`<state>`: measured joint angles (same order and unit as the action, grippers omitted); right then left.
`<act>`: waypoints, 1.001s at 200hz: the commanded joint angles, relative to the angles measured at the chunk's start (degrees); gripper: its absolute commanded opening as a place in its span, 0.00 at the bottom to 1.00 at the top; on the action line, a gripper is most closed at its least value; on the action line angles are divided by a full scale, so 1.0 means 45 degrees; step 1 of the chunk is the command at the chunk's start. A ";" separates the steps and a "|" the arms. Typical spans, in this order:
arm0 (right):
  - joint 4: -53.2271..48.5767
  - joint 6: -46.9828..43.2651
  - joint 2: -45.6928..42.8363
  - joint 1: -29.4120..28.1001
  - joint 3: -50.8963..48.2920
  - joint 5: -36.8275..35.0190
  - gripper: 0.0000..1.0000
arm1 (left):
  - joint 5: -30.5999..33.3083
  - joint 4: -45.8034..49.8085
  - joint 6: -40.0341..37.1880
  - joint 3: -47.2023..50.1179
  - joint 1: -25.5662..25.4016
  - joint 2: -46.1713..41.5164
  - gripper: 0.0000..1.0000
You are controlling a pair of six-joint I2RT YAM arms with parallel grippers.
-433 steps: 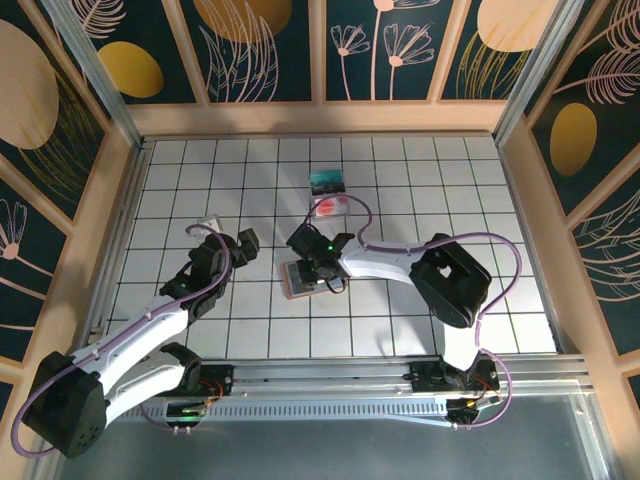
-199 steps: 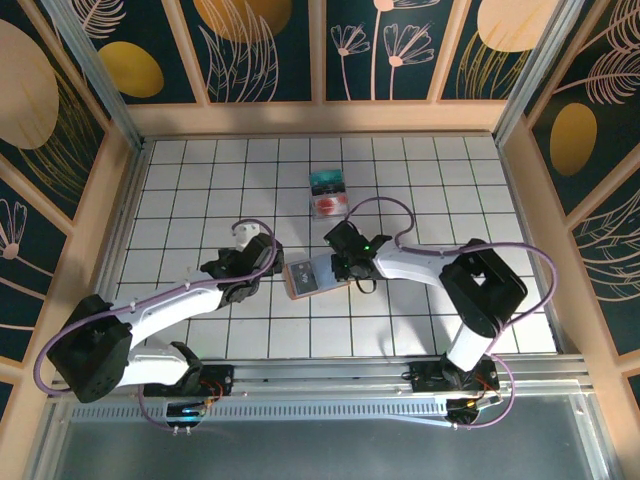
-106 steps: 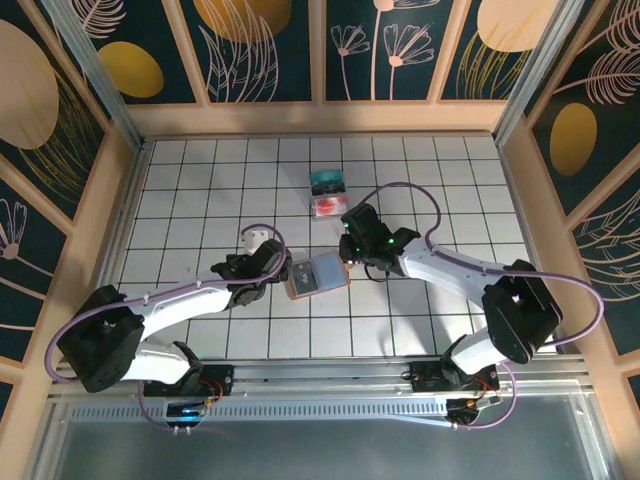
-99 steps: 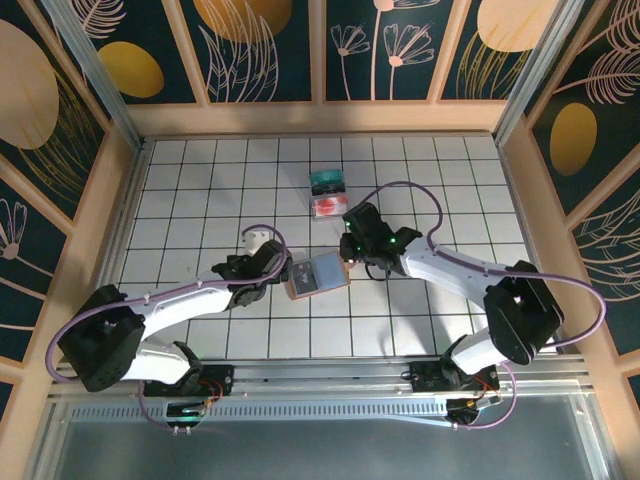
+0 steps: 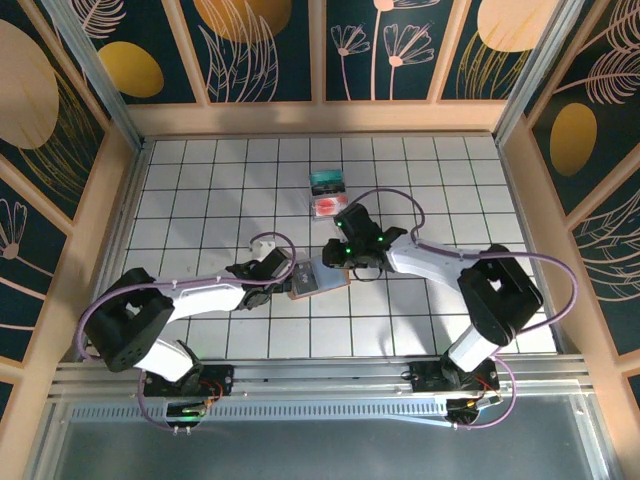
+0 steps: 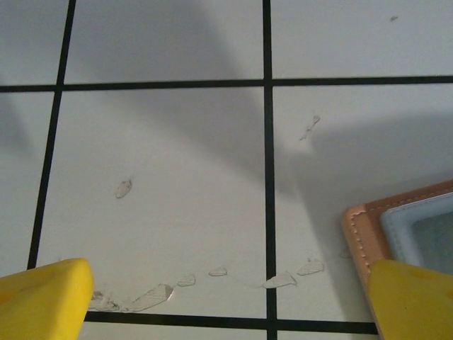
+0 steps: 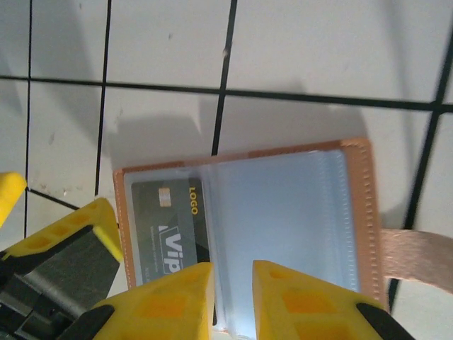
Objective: Take the credit cards out of the card holder
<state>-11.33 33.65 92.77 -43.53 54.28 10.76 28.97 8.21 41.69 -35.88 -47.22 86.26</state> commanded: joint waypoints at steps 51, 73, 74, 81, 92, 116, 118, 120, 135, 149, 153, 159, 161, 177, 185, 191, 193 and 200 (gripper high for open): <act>0.0803 0.0374 0.1350 -0.0583 0.0690 0.1239 0.20 | 0.0134 -0.0278 0.0510 0.0257 -0.0053 0.0589 0.99; 0.0925 0.0393 0.1595 -0.0619 0.0713 0.1490 0.20 | 0.0135 -0.0280 0.0559 0.0251 -0.0041 0.0768 0.99; 0.0921 0.0393 0.1612 -0.0610 0.0722 0.1502 0.20 | 0.0139 -0.0281 0.0579 0.0254 -0.0047 0.0770 0.99; 0.0943 0.0394 0.1701 -0.0610 0.0713 0.1584 0.20 | 0.0115 -0.0278 0.0599 0.0258 -0.0047 0.0807 0.99; 0.0942 0.0394 0.1847 -0.0617 0.0716 0.1631 0.21 | 0.0110 -0.0281 0.0617 0.0243 -0.0043 0.0831 0.99; 0.0879 0.0413 0.2083 -0.0603 0.0721 0.1602 0.24 | 0.0097 -0.0261 0.0624 0.0248 -0.0048 0.0866 0.99; 0.0878 0.0413 0.2090 -0.0616 0.0713 0.1595 0.24 | 0.0088 -0.0252 0.0619 0.0260 -0.0047 0.0869 0.99; 0.0858 0.0418 0.2106 -0.0624 0.0702 0.1578 0.25 | 0.0086 -0.0244 0.0618 0.0259 -0.0052 0.0870 0.99; 0.0824 0.0447 0.2186 -0.0620 0.0696 0.1467 0.27 | 0.0113 -0.0203 0.0637 0.0276 -0.0043 0.0888 0.99; 0.0769 0.0471 0.2273 -0.0602 0.0674 0.1403 0.28 | 0.0135 -0.0183 0.0637 0.0278 -0.0052 0.0890 0.99; 0.0757 0.0472 0.2310 -0.0620 0.0688 0.1397 0.29 | 0.0128 -0.0166 0.0647 0.0281 -0.0051 0.0890 0.99; 0.0756 0.0491 0.2348 -0.0611 0.0679 0.1396 0.29 | 0.0124 -0.0154 0.0664 0.0297 -0.0043 0.0909 0.99; 0.0769 0.0491 0.2351 -0.0618 0.0674 0.1411 0.29 | 0.0134 -0.0147 0.0664 0.0292 -0.0041 0.0909 0.99; 0.0855 0.0527 0.2456 -0.0609 0.0603 0.1464 0.30 | 0.0126 -0.0125 0.0681 0.0297 -0.0043 0.0912 0.99; 0.0948 0.0550 0.2492 -0.0620 0.0546 0.1527 0.30 | 0.0135 -0.0125 0.0687 0.0291 -0.0052 0.0936 0.99; 0.1044 0.0579 0.2511 -0.0612 0.0533 0.1614 0.29 | 0.0116 -0.0125 0.0684 0.0302 -0.0047 0.0930 0.99; 0.1085 0.0581 0.2539 -0.0618 0.0515 0.1652 0.29 | 0.0118 -0.0125 0.0688 0.0298 -0.0042 0.0929 0.99; 0.1213 0.0625 0.2566 -0.0619 0.0467 0.1785 0.28 | 0.0097 -0.0125 0.0683 0.0297 -0.0048 0.0929 0.99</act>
<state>-7.55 35.14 102.94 -45.87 55.99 17.19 29.36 6.09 43.88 -35.64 -47.27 88.79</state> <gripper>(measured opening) 0.293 0.988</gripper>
